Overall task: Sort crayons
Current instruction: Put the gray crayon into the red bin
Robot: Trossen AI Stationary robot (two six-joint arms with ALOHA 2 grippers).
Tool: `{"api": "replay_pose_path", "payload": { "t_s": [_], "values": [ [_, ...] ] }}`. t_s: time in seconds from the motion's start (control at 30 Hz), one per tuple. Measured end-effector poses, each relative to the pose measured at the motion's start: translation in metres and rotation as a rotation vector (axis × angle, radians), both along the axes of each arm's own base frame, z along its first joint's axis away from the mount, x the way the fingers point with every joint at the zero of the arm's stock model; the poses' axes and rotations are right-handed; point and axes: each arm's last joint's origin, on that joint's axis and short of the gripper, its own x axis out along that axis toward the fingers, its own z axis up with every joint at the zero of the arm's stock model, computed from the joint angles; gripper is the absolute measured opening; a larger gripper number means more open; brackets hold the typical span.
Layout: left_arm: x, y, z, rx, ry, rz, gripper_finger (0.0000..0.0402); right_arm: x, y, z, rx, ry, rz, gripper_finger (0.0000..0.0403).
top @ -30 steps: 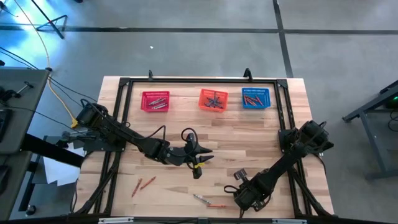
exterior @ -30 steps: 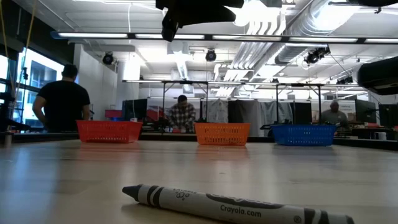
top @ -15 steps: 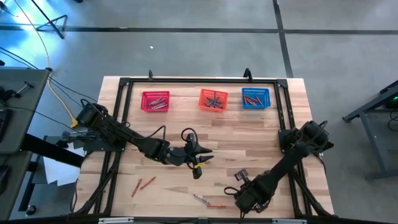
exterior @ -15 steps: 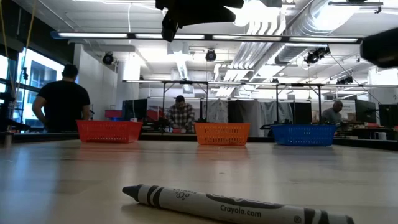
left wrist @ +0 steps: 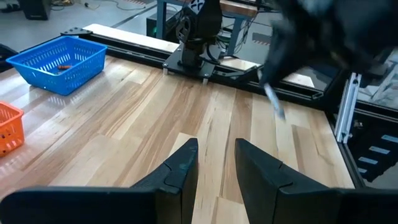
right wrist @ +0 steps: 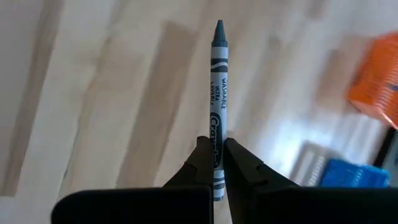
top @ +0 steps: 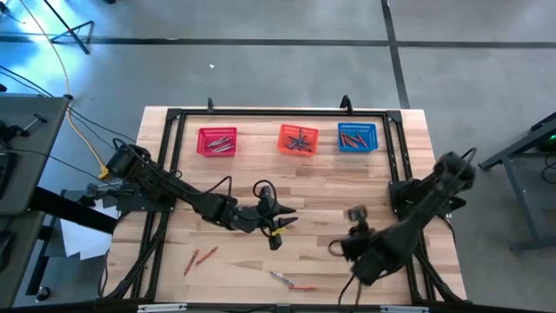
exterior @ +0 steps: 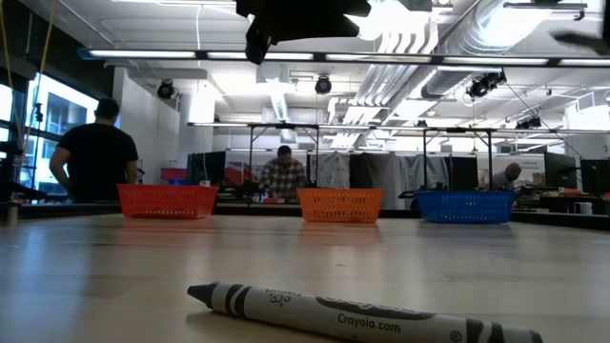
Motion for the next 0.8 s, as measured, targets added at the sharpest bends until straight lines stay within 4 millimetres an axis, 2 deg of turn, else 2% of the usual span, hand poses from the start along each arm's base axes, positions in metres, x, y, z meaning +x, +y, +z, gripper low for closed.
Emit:
{"api": "replay_pose_path", "payload": {
  "t_s": [0.13,0.3,0.43,0.63,0.8],
  "values": [
    [0.000,0.001,0.000,0.006,-0.004,0.019,0.0093,-0.018,-0.019,0.033,0.067,-0.271,-0.093,0.0002],
    [0.001,0.002,0.004,0.043,-0.042,0.089,0.0093,-0.036,-0.036,0.056,0.178,-0.660,-0.154,0.0002],
    [0.004,-0.001,0.021,0.159,-0.174,0.058,0.0093,-0.049,-0.048,0.060,0.189,-0.850,-0.142,0.0002],
    [0.003,-0.008,0.050,0.384,-0.445,-0.167,0.0093,-0.062,-0.063,0.055,0.146,-1.013,-0.097,0.0002],
    [0.007,0.005,0.058,0.363,-0.535,-0.188,0.0093,-0.067,-0.069,0.050,0.148,-1.135,-0.042,0.0002]
  ]
}}
